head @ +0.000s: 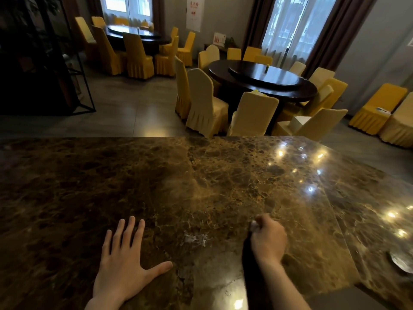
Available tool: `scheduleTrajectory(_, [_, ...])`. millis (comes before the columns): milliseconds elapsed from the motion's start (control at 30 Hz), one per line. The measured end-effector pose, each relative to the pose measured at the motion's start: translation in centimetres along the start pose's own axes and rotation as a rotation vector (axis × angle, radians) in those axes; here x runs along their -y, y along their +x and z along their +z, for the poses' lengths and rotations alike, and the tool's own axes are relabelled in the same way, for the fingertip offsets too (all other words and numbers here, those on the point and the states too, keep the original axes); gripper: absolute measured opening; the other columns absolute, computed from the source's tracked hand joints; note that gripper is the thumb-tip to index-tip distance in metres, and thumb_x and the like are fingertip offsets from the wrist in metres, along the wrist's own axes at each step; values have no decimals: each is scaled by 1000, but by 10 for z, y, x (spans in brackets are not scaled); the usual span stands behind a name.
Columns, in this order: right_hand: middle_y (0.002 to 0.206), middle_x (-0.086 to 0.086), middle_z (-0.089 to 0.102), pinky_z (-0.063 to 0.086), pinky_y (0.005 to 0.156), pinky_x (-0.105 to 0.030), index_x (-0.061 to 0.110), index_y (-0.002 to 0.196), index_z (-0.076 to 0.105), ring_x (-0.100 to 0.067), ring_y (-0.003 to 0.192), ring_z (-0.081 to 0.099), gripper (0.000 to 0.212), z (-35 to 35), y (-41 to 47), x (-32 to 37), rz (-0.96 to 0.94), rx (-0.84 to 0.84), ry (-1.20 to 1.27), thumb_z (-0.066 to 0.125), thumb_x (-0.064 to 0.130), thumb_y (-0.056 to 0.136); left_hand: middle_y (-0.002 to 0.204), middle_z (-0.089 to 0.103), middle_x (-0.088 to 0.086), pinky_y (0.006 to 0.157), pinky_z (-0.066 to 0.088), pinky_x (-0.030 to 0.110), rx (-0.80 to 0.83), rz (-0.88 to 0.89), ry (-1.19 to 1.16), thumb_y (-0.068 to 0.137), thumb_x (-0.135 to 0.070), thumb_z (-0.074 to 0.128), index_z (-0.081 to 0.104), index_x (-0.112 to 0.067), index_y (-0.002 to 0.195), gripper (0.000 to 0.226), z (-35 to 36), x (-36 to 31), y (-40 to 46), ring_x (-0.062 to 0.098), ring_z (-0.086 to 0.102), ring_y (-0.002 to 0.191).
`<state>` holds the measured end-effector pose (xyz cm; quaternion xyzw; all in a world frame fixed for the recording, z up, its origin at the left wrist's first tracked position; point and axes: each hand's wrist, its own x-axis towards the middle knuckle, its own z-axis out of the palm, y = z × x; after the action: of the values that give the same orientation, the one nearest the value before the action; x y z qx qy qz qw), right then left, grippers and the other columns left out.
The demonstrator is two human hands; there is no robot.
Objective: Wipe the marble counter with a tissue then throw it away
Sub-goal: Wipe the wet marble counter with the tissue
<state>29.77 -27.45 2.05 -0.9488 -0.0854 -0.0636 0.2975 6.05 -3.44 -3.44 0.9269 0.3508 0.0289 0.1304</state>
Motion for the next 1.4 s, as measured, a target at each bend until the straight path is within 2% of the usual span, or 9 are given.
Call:
scheduleTrajectory(200, [76,8,66,49,64,-29,23,78,70,-10,73,57,12,27,-48,39,-413,323,62,71,13,85,166,-26,-7,129,-13,50,17,1,13,50,-116,16,-21,-33,155,139,-1,1,0,16,-31,152])
scheduleTrajectory(367, [78,-8,75,43,61,-31,17,77,71,-30,73,67,14,-24,27,-36,35,10,27,74,7,87,166,-26,-6,129,-12,51,19,-8,8,48,-116,15,-20,-32,155,140,-4,-2,0,17,-29,152])
scheduleTrajectory(467, [75,-7,70,44,60,-31,18,74,68,-25,68,62,18,-14,18,-25,55,-20,-11,73,7,88,167,-25,-5,129,-13,51,41,-13,17,49,-116,14,-20,-30,156,141,-6,-6,-1,18,-31,152])
scheduleTrajectory(700, [87,8,74,56,78,-32,25,94,77,-8,83,66,14,33,-55,56,-299,343,245,74,12,88,167,-30,-4,128,-16,51,72,-12,57,49,-115,8,-24,-29,157,141,-9,-5,-3,19,-36,150])
scheduleTrajectory(933, [82,11,65,46,63,-26,27,86,66,-6,81,47,17,58,-95,93,-729,482,139,65,10,86,167,-30,-4,129,-14,51,88,-10,59,48,-116,9,-25,-29,155,142,-7,-3,-1,18,-36,150])
scheduleTrajectory(1000, [80,12,64,42,63,-21,28,80,67,-6,79,47,21,54,-81,78,-672,412,90,69,7,84,167,-31,-4,128,-16,51,80,-2,54,49,-116,10,-26,-29,155,142,-7,-3,-1,17,-38,149])
scheduleTrajectory(1133, [80,0,61,43,65,-31,20,76,73,-20,78,58,26,31,-33,47,-228,194,75,68,-5,80,166,-32,-6,127,-20,50,70,-2,34,49,-116,12,-23,-28,157,143,-8,-3,-3,16,-40,148])
scheduleTrajectory(1200, [82,-2,62,44,66,-30,17,79,72,-20,77,59,24,34,-35,55,-204,143,20,64,-6,84,166,-32,-5,127,-19,51,77,-2,42,49,-116,12,-23,-28,157,144,-8,-3,-3,17,-40,148])
scheduleTrajectory(1400, [75,13,62,36,61,-20,28,76,59,-6,77,46,26,57,-103,86,-681,464,49,68,4,80,166,-32,-3,127,-17,51,85,6,49,48,-116,10,-25,-28,156,144,-8,-1,-3,18,-39,149])
